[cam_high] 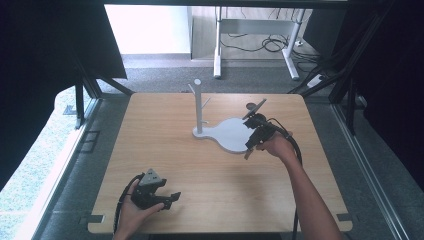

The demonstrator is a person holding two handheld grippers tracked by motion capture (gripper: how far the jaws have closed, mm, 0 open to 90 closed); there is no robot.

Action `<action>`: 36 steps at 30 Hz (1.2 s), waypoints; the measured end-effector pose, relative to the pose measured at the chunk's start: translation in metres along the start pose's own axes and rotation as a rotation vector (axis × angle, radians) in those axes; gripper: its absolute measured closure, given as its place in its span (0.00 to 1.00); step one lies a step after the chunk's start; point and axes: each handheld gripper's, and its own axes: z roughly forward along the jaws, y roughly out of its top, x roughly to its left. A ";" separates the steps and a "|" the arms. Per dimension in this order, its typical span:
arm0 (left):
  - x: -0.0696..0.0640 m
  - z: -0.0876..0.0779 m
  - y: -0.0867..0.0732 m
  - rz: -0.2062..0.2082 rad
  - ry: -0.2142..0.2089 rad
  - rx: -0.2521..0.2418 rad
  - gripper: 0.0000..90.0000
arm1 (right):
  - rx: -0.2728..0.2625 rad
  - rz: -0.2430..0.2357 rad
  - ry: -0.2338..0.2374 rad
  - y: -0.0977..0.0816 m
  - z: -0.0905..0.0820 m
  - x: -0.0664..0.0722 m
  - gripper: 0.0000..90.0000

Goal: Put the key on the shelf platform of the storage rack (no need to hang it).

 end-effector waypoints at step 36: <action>0.003 -0.006 -0.001 -0.015 0.025 -0.021 0.29 | 0.017 0.015 -0.021 0.057 0.016 -0.019 1.00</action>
